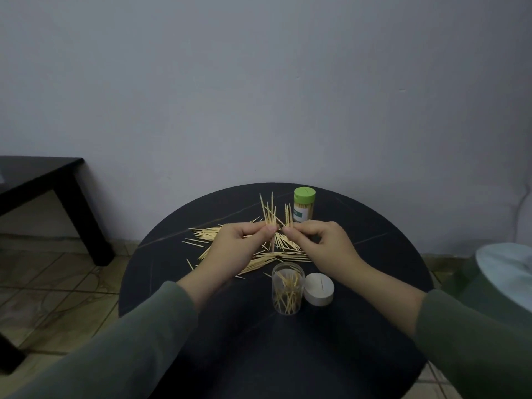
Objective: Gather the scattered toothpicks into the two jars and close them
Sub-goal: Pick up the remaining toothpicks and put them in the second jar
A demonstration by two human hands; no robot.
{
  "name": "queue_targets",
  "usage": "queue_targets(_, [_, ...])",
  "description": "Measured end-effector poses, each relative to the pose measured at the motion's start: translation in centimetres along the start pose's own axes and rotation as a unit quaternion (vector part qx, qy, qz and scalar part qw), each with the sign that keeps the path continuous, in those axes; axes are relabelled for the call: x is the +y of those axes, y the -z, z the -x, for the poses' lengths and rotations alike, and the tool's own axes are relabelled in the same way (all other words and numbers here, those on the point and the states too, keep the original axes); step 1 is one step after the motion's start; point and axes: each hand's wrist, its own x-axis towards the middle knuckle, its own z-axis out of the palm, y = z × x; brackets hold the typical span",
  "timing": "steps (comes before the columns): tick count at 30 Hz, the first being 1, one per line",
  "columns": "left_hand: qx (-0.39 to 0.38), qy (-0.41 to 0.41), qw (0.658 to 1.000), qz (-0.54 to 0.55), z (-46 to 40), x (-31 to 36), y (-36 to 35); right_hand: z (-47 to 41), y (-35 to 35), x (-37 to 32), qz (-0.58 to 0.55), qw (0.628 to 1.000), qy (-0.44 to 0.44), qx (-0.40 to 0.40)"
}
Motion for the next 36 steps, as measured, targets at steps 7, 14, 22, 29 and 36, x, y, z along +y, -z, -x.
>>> queue_targets(7, [-0.074,0.029,0.996,-0.049,0.6,0.3,0.5,1.4,0.2,-0.4,0.0,0.999,-0.038,-0.035])
queue_targets(14, [-0.117,0.081,0.988,-0.068,0.7,0.1,0.7,2.6,-0.1,0.2,0.045,0.997,-0.054,-0.033])
queue_targets(22, [-0.124,0.041,0.981,-0.143,0.9,-0.7,1.5,3.4,-0.1,-0.4,0.158,0.986,-0.03,-0.046])
queue_targets(29, [-0.105,0.014,0.982,-0.154,0.7,-1.1,1.3,3.3,0.3,-1.4,0.26,0.962,-0.001,-0.083])
queue_targets(36, [-0.071,-0.069,0.97,-0.224,0.4,-1.2,1.6,2.8,1.6,-0.8,0.247,0.966,0.013,-0.072])
